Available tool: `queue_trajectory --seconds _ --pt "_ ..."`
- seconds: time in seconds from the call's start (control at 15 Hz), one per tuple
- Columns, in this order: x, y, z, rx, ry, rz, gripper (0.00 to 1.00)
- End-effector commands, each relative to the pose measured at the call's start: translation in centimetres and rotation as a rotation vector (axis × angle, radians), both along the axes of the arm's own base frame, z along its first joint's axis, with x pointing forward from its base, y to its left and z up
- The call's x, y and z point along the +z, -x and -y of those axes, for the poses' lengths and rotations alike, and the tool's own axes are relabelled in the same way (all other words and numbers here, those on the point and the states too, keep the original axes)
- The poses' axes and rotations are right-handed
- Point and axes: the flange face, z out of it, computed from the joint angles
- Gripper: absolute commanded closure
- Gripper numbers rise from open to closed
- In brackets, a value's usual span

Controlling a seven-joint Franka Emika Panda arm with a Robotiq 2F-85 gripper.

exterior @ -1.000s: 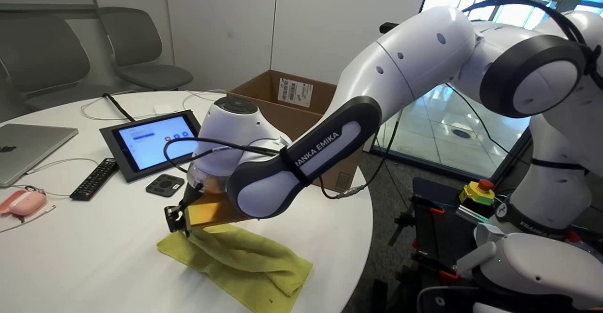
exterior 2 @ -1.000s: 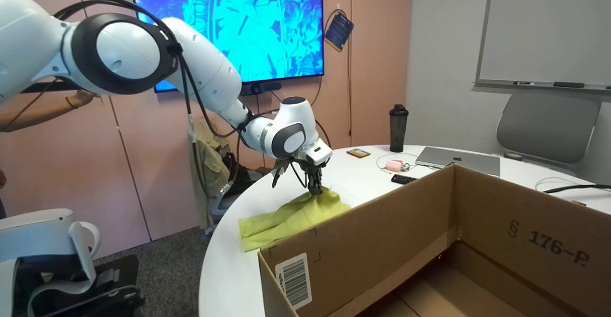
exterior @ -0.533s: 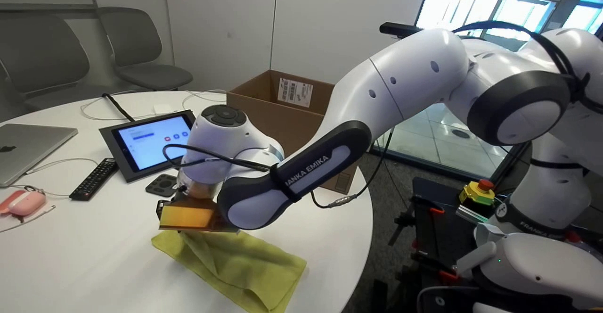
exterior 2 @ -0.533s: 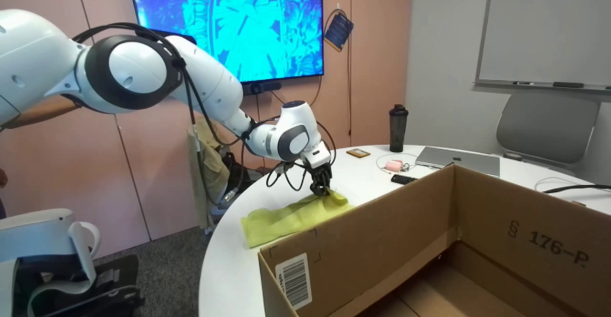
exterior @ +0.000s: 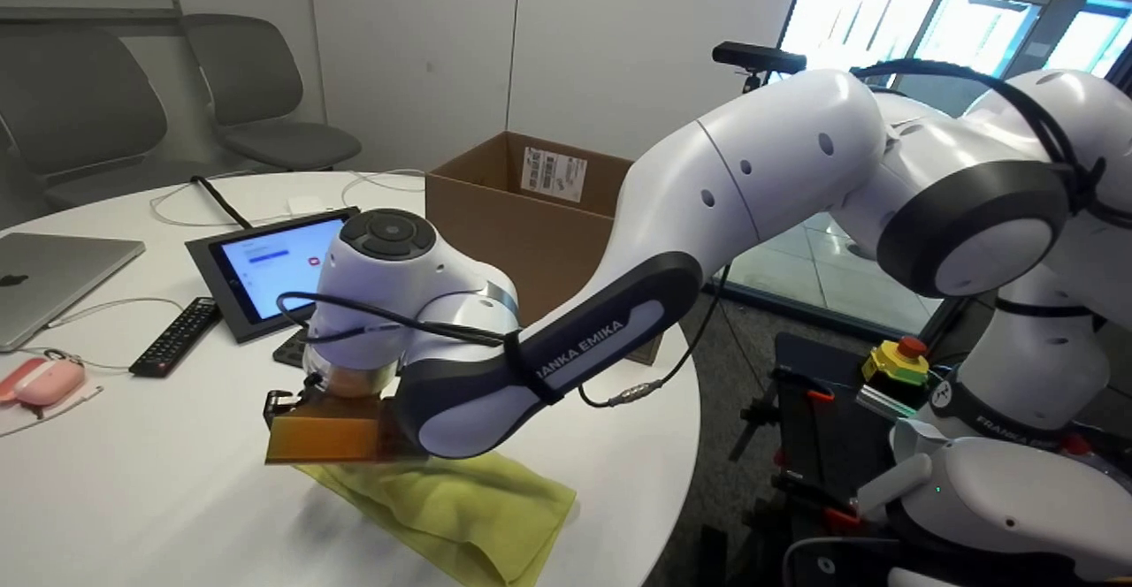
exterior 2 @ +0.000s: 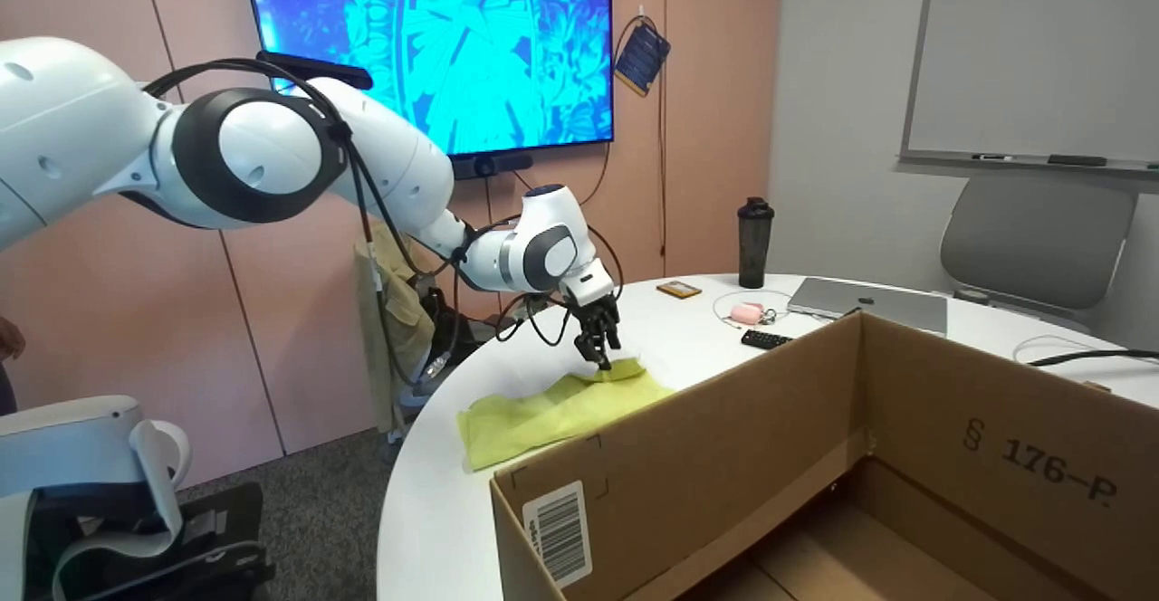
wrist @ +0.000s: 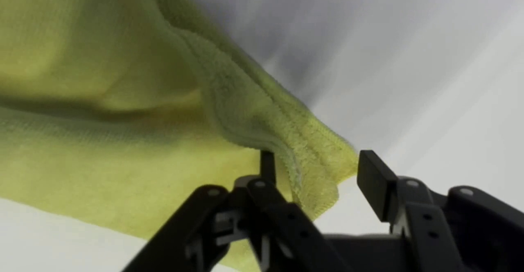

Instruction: Pick up the marker, put it on the towel and fold together, pick up the folded towel with the maker and put it in the box

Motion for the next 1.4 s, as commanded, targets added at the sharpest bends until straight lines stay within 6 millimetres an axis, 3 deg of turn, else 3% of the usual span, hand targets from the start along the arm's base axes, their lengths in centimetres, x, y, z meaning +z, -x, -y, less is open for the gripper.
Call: queue_trajectory --seconds 0.0,0.2,0.47,0.67,1.0,1.33 --pt "3.0 1.2 -2.8 0.148 -0.007 -0.011 0.10" --pt "4.2 4.6 -4.4 0.313 -0.010 -0.051 0.00" --pt "2.6 9.1 -4.6 0.529 0.002 -0.116 0.00" --pt "0.3 12.2 -2.7 0.685 0.046 -0.184 0.00" --pt "-3.8 17.7 2.6 0.941 0.114 -0.302 0.00" --pt "-3.3 23.3 6.5 1.190 0.195 -0.373 0.00"
